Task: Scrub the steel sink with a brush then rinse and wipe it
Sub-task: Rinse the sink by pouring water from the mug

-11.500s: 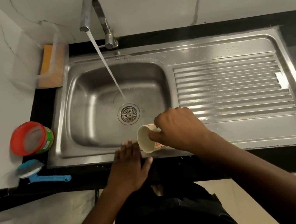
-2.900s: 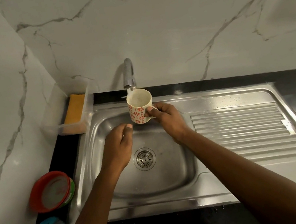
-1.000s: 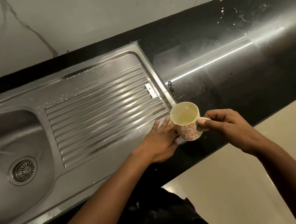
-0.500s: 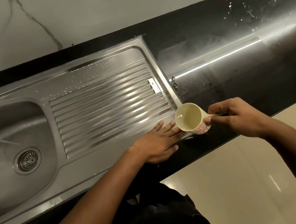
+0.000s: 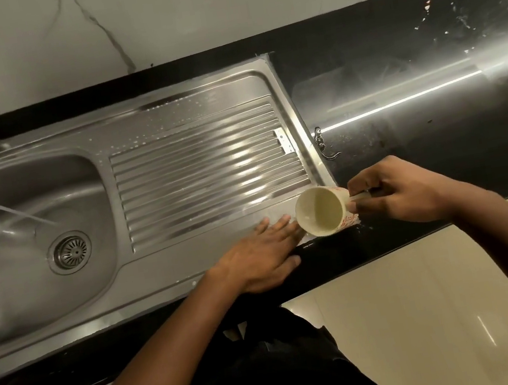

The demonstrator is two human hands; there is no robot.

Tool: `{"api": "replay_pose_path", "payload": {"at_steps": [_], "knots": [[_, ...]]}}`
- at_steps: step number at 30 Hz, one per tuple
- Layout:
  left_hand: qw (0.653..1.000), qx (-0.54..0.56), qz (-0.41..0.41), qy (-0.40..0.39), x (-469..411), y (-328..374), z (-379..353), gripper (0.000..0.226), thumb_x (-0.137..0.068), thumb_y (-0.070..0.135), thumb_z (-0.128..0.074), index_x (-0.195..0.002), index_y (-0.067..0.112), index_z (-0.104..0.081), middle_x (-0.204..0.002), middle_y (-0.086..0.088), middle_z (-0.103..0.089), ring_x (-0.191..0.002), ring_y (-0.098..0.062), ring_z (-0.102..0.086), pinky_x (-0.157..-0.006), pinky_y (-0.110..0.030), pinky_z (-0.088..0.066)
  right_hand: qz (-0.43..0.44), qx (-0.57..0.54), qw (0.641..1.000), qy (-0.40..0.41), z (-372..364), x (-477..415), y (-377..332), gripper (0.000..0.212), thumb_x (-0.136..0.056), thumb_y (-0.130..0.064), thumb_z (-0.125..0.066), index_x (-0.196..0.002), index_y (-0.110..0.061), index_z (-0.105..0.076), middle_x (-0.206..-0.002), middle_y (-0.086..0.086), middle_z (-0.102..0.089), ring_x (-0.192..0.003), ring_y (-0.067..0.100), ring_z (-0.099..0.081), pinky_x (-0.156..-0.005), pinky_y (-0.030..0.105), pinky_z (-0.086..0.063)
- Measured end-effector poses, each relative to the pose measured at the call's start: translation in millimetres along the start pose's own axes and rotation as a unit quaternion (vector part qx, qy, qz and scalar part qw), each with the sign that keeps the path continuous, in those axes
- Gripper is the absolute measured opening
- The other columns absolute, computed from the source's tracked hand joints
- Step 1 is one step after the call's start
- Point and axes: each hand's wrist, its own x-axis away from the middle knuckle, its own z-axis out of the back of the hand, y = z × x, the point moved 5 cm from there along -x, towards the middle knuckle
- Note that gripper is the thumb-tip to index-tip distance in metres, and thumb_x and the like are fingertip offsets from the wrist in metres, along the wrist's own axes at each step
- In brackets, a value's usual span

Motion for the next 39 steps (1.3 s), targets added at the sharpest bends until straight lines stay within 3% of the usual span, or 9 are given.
{"api": "replay_pose_path", "payload": {"at_steps": [3,7,13,18,22,25,30,33,39], "knots": [[1.000,-0.012,-0.009,0.015,-3.1,14.6,-6.9,0.065,-0.110,0.049,-0.023,-0.168,0.020,-0.012,-0.175,-0.006,-0.012,-0.162,-0.021,-0.001,-0.132,-0.048,0.003,0.006,0.002,1.000,-0.010,-4.2,-4.9,-6.4,0.016,-0.099,-0.028,-0.069,-0.084,-0.031,-0.074,-0.081,-0.013,-0.074,-0.074,0.016,-0.071,-0.068,0.037,-0.058],[0.999,-0.002,0.026,0.038,5.4,15.0,-11.7,0.065,-0.111,0.049,-0.023,-0.167,0.021,-0.005,-0.175,-0.006,0.001,-0.161,-0.018,0.008,-0.132,-0.044,0.003,0.007,0.003,1.000,-0.016,-5.5,-6.0,-6.0,0.014,-0.099,-0.031,-0.068,-0.088,-0.027,-0.076,-0.084,-0.008,-0.076,-0.076,0.019,-0.072,-0.073,0.049,-0.060],[0.994,0.001,0.103,0.037,55.6,-12.4,-16.6,0.067,-0.111,0.052,-0.017,-0.166,0.026,0.011,-0.172,0.007,0.021,-0.157,-0.008,0.024,-0.131,-0.037,0.010,0.016,-0.004,1.000,-0.007,-14.4,-16.9,-11.4,0.018,-0.099,-0.037,-0.067,-0.085,-0.028,-0.075,-0.084,-0.010,-0.074,-0.074,0.015,-0.069,-0.068,0.042,-0.059],[0.984,0.009,0.177,0.034,109.4,-41.7,-25.7,0.067,-0.110,0.057,-0.013,-0.164,0.032,0.017,-0.170,0.014,0.028,-0.154,-0.003,0.030,-0.131,-0.036,0.009,0.077,0.044,0.996,-0.001,-42.0,-43.3,-48.6,0.019,-0.098,-0.038,-0.066,-0.080,-0.034,-0.069,-0.076,-0.016,-0.068,-0.073,0.005,-0.065,-0.063,0.026,-0.049],[0.980,0.026,0.195,0.035,130.4,-50.2,-28.9,0.066,-0.110,0.057,-0.017,-0.166,0.032,0.008,-0.171,0.010,0.017,-0.156,-0.005,0.026,-0.132,-0.037,0.004,0.149,0.104,0.983,-0.020,-73.9,-66.2,-90.3,0.018,-0.095,-0.037,-0.063,-0.087,-0.024,-0.072,-0.083,-0.006,-0.072,-0.073,0.010,-0.065,-0.066,0.035,-0.054],[0.974,0.031,0.220,0.040,145.6,-53.3,-32.3,0.066,-0.109,0.059,-0.017,-0.168,0.030,-0.005,-0.174,0.007,0.009,-0.158,-0.007,0.022,-0.131,-0.034,0.006,0.179,0.117,0.977,-0.016,-88.1,-77.1,-105.2,0.020,-0.094,-0.035,-0.064,-0.083,-0.020,-0.071,-0.075,-0.002,-0.069,-0.066,0.013,-0.059,-0.059,0.031,-0.046],[0.961,0.061,0.263,0.060,152.7,-51.4,-35.3,0.071,-0.108,0.063,-0.017,-0.167,0.032,0.009,-0.172,0.011,0.020,-0.157,-0.006,0.026,-0.132,-0.037,0.005,0.097,-0.023,0.995,-0.013,-84.8,-74.0,-79.7,0.014,-0.098,-0.033,-0.067,-0.089,-0.025,-0.075,-0.087,-0.007,-0.075,-0.080,0.007,-0.068,-0.066,0.022,-0.052],[0.968,0.039,0.237,0.073,116.5,-45.0,-28.2,0.073,-0.108,0.063,-0.015,-0.167,0.027,0.009,-0.171,0.008,0.023,-0.157,-0.009,0.025,-0.132,-0.041,0.004,0.048,-0.070,0.996,0.016,-72.6,-62.6,-55.7,0.016,-0.100,-0.037,-0.064,-0.089,-0.033,-0.076,-0.095,-0.013,-0.077,-0.091,0.004,-0.071,-0.078,0.028,-0.057],[0.971,-0.011,0.222,0.094,29.4,-62.8,-1.3,0.070,-0.108,0.058,-0.009,-0.166,0.026,0.013,-0.172,0.003,0.024,-0.158,-0.018,0.026,-0.130,-0.052,0.007,-0.026,0.075,0.984,0.159,-32.7,-56.6,-35.0,0.027,-0.099,-0.046,-0.059,-0.084,-0.028,-0.074,-0.083,-0.011,-0.075,-0.073,0.005,-0.068,-0.067,0.036,-0.057]]}}
